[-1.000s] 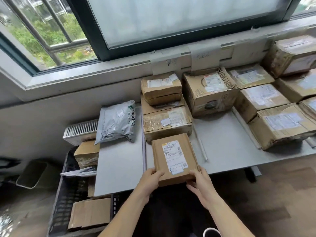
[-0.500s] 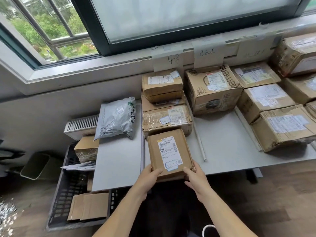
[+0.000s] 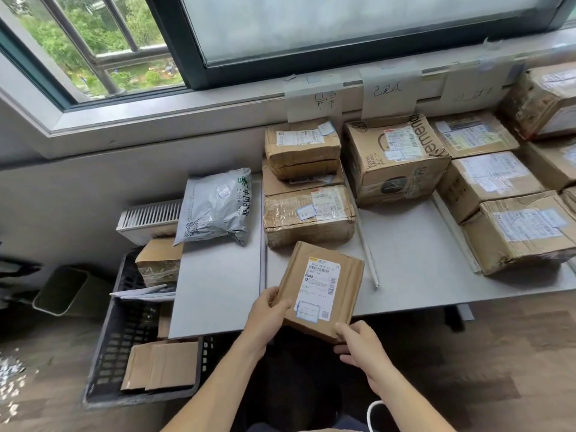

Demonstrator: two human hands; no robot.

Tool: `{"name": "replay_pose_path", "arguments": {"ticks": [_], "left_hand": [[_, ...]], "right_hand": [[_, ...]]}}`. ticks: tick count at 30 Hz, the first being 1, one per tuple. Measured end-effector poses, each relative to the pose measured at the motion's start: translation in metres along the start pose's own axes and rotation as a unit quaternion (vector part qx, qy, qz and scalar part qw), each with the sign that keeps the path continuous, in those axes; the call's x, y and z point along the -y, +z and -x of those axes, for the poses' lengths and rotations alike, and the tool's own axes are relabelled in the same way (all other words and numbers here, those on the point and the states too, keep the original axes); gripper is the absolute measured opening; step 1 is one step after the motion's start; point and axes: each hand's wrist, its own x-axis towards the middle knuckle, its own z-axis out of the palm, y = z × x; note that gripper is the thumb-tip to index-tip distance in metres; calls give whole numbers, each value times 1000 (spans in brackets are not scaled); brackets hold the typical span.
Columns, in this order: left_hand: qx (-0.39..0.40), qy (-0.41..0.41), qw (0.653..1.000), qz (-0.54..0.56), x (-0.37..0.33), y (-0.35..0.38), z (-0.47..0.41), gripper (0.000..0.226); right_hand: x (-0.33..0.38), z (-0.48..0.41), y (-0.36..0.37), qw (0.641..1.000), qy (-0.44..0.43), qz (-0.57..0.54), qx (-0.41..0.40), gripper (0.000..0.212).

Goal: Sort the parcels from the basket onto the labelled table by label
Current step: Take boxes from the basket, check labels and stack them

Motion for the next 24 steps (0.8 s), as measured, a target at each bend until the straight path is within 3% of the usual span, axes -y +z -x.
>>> {"name": "replay_pose_path", "arguments": {"ticks": [3, 6, 11, 15, 24], "left_hand": [[-15, 27, 1000, -6, -6, 2, -5, 61], [-44, 52, 998, 16, -6, 3, -8, 65], [-33, 42, 995, 82, 1, -4, -17, 13], [4, 31, 993, 116, -3, -10, -10, 32], [82, 20, 991, 102, -1, -25, 1, 30]], "right_hand": [[-2, 4, 8, 998, 2, 55, 33, 22], [5, -3, 17, 997, 13, 41, 61, 25], [15, -15, 29, 994, 53, -62, 78, 25], [14, -15, 45, 987, 81, -98, 102, 33], [49, -31, 82, 975, 70, -168, 124, 31]]}}
